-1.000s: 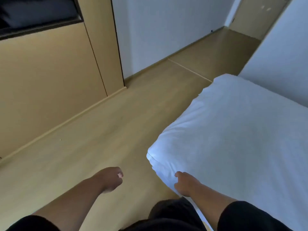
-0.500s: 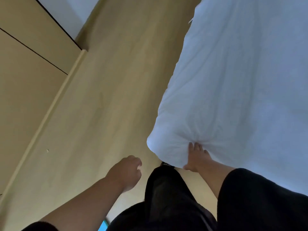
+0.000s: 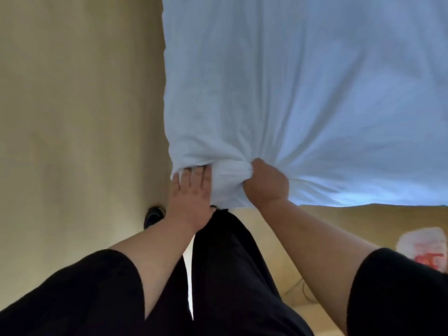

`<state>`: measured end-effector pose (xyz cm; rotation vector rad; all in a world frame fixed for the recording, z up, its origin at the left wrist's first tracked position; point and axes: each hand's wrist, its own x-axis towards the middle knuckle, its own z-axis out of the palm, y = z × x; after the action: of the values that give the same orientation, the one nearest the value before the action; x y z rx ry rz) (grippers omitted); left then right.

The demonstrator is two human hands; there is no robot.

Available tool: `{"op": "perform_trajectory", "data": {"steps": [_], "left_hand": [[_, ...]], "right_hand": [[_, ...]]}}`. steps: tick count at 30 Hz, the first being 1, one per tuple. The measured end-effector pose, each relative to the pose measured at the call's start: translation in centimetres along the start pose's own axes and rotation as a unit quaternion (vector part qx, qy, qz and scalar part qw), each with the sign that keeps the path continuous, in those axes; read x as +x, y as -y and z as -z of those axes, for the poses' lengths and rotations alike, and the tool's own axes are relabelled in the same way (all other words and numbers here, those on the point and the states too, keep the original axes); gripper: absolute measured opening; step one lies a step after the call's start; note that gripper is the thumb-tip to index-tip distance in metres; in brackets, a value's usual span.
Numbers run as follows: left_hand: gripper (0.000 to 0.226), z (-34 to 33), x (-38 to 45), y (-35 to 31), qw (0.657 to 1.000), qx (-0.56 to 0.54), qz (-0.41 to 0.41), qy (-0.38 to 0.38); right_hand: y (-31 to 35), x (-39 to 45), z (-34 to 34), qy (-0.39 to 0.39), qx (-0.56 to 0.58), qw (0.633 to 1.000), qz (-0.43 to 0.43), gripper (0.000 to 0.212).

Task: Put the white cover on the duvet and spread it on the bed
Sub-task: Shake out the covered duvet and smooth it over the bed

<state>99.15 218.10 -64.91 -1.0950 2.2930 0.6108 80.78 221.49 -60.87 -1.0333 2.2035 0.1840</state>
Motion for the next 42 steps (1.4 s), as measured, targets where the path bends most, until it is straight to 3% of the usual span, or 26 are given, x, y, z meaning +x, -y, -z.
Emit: {"op": "perform_trajectory", "data": {"steps": [2, 6, 9, 14, 16, 20, 26, 33, 37, 42], "left_hand": [[0.102, 0.0, 1.2, 0.9, 0.997, -0.038, -0.037, -0.049], [0.034, 3.6, 1.0, 2.4, 0.975, -0.174, -0.119, -0.070], [0.007, 9.0, -2.2, 3.4, 0.973, -0.141, -0.183, -0.002], [0.012, 14.1, -9.1, 3.6, 0.963, 0.051, -0.203, 0.167], [0.019, 12.8, -9.2, 3.7, 0.950, 0.086, -0.197, 0.227], [0.039, 6.9, -7.8, 3.8, 0.933, 0.104, -0.160, 0.307], [0.054, 0.7, -8.4, 7.6, 0.941, 0.153, -0.062, 0.295], [0.040, 8.3, -7.0, 4.8, 0.957, 0.170, -0.100, 0.214], [0.035, 13.8, -7.6, -0.4, 0.954, 0.176, -0.158, 0.187], [0.037, 17.1, -9.3, -7.9, 0.941, 0.203, -0.214, 0.166]], "right_hand": [[0.5, -1.8, 0.7, -0.011, 0.046, 0.999, -0.008, 0.024], [0.4, -4.9, 3.8, 0.018, 0.081, 0.996, -0.042, 0.007], [0.8, -7.5, 5.6, 0.055, 0.015, 0.998, -0.023, 0.008], [2.0, -12.3, 4.2, 0.091, -0.045, 0.995, 0.002, 0.014], [2.2, -13.1, 2.1, 0.103, -0.050, 0.993, -0.001, 0.012], [1.8, -11.6, -3.3, 0.175, -0.057, 0.982, -0.027, 0.028], [2.4, -8.8, -8.5, 0.309, -0.029, 0.950, -0.034, 0.065], [1.6, -11.3, -4.1, 0.230, 0.087, 0.969, -0.031, 0.056], [-2.3, -15.7, 0.8, 0.194, 0.171, 0.962, -0.084, 0.051], [-9.0, -22.4, 5.4, 0.091, 0.285, 0.942, -0.155, 0.042]]}}
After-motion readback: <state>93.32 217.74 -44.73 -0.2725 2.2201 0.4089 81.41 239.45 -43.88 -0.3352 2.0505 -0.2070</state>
